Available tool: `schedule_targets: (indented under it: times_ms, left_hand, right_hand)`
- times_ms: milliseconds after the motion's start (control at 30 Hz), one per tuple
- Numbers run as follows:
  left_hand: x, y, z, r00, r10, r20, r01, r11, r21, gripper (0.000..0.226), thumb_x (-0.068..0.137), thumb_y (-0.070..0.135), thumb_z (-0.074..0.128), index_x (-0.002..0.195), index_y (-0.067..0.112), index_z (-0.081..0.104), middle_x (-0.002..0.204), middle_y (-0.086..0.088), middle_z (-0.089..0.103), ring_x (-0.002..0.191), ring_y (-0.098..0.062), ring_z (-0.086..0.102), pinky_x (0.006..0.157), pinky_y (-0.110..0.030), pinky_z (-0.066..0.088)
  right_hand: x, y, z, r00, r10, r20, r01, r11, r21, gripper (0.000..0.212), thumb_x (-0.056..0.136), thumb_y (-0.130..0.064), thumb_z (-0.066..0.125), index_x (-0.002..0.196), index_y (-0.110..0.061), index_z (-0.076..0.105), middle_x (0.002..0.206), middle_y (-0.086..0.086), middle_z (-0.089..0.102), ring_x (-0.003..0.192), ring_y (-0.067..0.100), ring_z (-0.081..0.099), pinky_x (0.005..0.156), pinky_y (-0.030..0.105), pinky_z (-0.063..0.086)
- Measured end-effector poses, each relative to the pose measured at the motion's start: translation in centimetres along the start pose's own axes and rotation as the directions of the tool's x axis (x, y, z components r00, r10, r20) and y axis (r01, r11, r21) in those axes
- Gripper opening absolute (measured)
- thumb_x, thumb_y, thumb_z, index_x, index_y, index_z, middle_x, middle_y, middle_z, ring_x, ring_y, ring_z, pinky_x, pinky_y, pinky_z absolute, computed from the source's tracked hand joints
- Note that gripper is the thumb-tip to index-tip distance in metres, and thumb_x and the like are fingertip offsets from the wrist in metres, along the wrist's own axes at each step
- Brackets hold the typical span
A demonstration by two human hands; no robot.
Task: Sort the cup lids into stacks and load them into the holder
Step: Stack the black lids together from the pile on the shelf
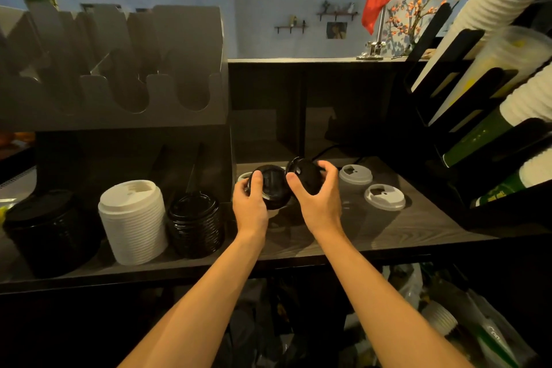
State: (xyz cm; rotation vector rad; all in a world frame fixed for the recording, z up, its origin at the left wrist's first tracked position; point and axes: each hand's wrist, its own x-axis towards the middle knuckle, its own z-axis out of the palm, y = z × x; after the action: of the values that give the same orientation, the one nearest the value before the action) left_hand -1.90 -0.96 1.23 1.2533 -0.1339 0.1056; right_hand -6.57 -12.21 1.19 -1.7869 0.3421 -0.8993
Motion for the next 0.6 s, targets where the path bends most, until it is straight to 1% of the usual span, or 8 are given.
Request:
schedule_targets:
  times_ms: [100, 267, 333, 433, 500, 533, 567, 600]
  left_hand:
    - [0.1, -0.2, 0.0, 0.999, 0.050, -0.020, -0.049, 0.998, 0.027, 0.023, 0.103, 0.038, 0.056, 0.113, 0.019, 0.065, 0.111, 0.002, 0.066, 0.102, -0.010, 0.063, 0.067, -0.010, 0.052]
    - [0.0, 0.4, -0.4, 0.992, -0.009, -0.129, -0.007, 0.992, -0.129, 0.034, 0.101, 0.035, 0.059, 0.113, 0.005, 0.068, 0.108, -0.006, 0.070, 0.105, -0.022, 0.066, 0.074, -0.021, 0.051]
    - [-0.1, 0.7, -0.5, 0.992, -0.021, -0.128, -0.001, 0.985, -0.171, 0.033, 0.101, 0.034, 0.060, 0.110, 0.005, 0.070, 0.107, -0.009, 0.071, 0.108, -0.026, 0.067, 0.078, -0.023, 0.053]
    - [-0.9, 1.3, -0.2, 0.999, 0.027, -0.030, -0.030, 0.992, -0.123, 0.024, 0.100, 0.033, 0.061, 0.097, 0.013, 0.073, 0.100, -0.007, 0.073, 0.105, -0.026, 0.068, 0.089, -0.031, 0.054]
    - [-1.9, 2.1, 0.0, 0.999, 0.019, 0.044, -0.013, 0.991, -0.133, 0.022, 0.100, 0.030, 0.062, 0.092, 0.014, 0.075, 0.095, -0.005, 0.075, 0.099, -0.022, 0.070, 0.091, -0.034, 0.055]
    - [-2.3, 2.3, 0.0, 0.997, 0.011, 0.071, -0.001, 0.990, -0.144, 0.021, 0.100, 0.028, 0.063, 0.090, 0.015, 0.076, 0.092, -0.004, 0.076, 0.098, -0.021, 0.070, 0.090, -0.034, 0.055]
    - [-2.6, 2.5, 0.0, 0.996, 0.000, 0.086, 0.012, 0.989, -0.146, 0.021, 0.099, 0.029, 0.063, 0.089, 0.016, 0.077, 0.091, -0.003, 0.077, 0.098, -0.021, 0.071, 0.089, -0.034, 0.055]
    - [-2.9, 2.8, -0.1, 0.995, -0.009, 0.095, 0.021, 0.992, -0.122, 0.021, 0.099, 0.031, 0.063, 0.091, 0.017, 0.077, 0.091, 0.000, 0.077, 0.100, -0.020, 0.071, 0.089, -0.033, 0.056]
  right_hand:
    - [-0.3, -0.1, -0.5, 0.998, 0.028, -0.053, -0.039, 0.973, -0.226, 0.081, 0.084, -0.070, 0.061, 0.148, -0.026, 0.038, 0.143, -0.002, 0.045, 0.127, 0.016, 0.047, 0.091, 0.029, 0.039]
    - [-1.2, -0.5, -1.7, 0.995, 0.037, -0.096, -0.074, 0.904, -0.422, 0.082, 0.087, -0.074, 0.053, 0.148, -0.022, 0.039, 0.144, 0.006, 0.043, 0.127, 0.026, 0.050, 0.091, 0.036, 0.046]
    - [-1.5, -0.6, -1.8, 0.999, 0.038, -0.002, -0.033, 0.824, -0.566, 0.081, 0.087, -0.072, 0.055, 0.149, -0.022, 0.038, 0.140, 0.006, 0.043, 0.125, 0.028, 0.052, 0.093, 0.040, 0.048]
    - [-1.9, -1.1, -1.3, 0.975, 0.049, 0.218, 0.134, 0.651, -0.747, 0.080, 0.085, -0.071, 0.057, 0.147, -0.024, 0.039, 0.140, 0.006, 0.043, 0.127, 0.029, 0.049, 0.100, 0.041, 0.043]
    - [-2.1, -1.4, -0.8, 0.937, 0.092, 0.336, 0.251, 0.488, -0.836, 0.083, 0.085, -0.079, 0.046, 0.147, -0.024, 0.044, 0.143, 0.007, 0.046, 0.132, 0.029, 0.044, 0.106, 0.042, 0.037]
    - [-2.0, -1.1, -0.5, 0.920, 0.089, 0.383, 0.308, 0.441, -0.843, 0.081, 0.086, -0.079, 0.041, 0.146, -0.024, 0.047, 0.142, 0.008, 0.050, 0.132, 0.029, 0.043, 0.108, 0.043, 0.035]
    - [-2.0, -1.1, -0.3, 0.908, 0.067, 0.414, 0.345, 0.443, -0.827, 0.076, 0.088, -0.077, 0.040, 0.142, -0.025, 0.051, 0.138, 0.007, 0.054, 0.129, 0.028, 0.046, 0.107, 0.043, 0.036]
    - [-1.9, -0.9, -0.3, 0.900, 0.034, 0.434, 0.364, 0.486, -0.794, 0.068, 0.089, -0.073, 0.043, 0.137, -0.027, 0.056, 0.132, 0.007, 0.059, 0.124, 0.027, 0.049, 0.105, 0.042, 0.039]
